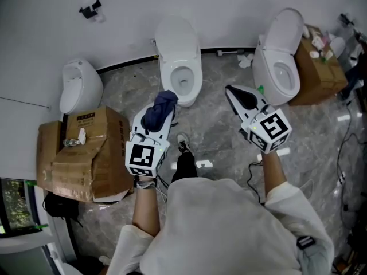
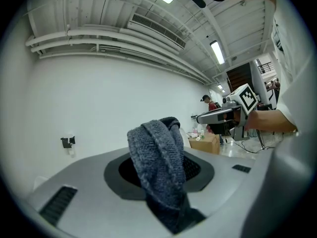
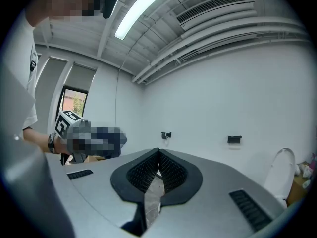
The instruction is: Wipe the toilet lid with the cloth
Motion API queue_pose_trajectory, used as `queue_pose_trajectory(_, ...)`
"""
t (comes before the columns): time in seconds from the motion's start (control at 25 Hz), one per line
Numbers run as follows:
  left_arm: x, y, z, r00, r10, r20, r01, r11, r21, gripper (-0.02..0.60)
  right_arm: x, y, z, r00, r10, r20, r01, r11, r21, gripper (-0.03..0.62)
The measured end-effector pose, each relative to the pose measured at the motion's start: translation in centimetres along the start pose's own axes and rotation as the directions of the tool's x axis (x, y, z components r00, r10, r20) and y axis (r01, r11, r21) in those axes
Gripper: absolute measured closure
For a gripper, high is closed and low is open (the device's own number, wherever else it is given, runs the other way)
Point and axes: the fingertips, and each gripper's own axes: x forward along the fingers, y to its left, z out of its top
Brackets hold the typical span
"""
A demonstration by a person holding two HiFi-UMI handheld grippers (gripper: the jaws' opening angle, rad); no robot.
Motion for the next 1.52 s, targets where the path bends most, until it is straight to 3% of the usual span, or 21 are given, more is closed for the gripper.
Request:
queue_pose_trajectory(0.56, 14.4, 14.2, -2.7, 0.997, -0.068, -0.024, 0.067, 0.997, -0.043, 0.446, 17.2, -10.8, -0.1, 0.996, -0.09, -0.008, 0.089, 0.996, -0.015, 0.566)
queue_pose_trajectory(0.8, 19.5, 20.4, -3.6, 0.998, -0.054, -0.023, 0.052, 0.995, -0.086, 0.446, 24.1, -14.4, -0.6, 0.995, -0.101, -0.028, 0.101, 0.995, 0.0, 0.566)
queue_pose_trajectory(1.08, 24.3, 25.5, -5.5, 0.994, -0.094, -0.052, 0.088, 0.991, -0.097, 0.446, 31.0, -17.4, -1.6, 0.991, -0.116, -0.06, 0.116, 0.993, -0.001, 0.566)
queue_pose_trajectory(1.28, 27.3, 28.9, -7.3, 0.995, -0.081, -0.065, 0.072, 0.99, -0.121, 0.445, 34.9, -18.5, -2.4, 0.991, -0.116, -0.067, 0.114, 0.993, -0.021, 0.566)
queue_pose_trajectory(1.52, 29.8, 32.1, -9.7, 0.996, 0.008, -0.088, -0.02, 0.991, -0.135, 0.442, 36.5, -19.9, -4.6, 0.981, -0.152, -0.124, 0.153, 0.988, 0.0, 0.565)
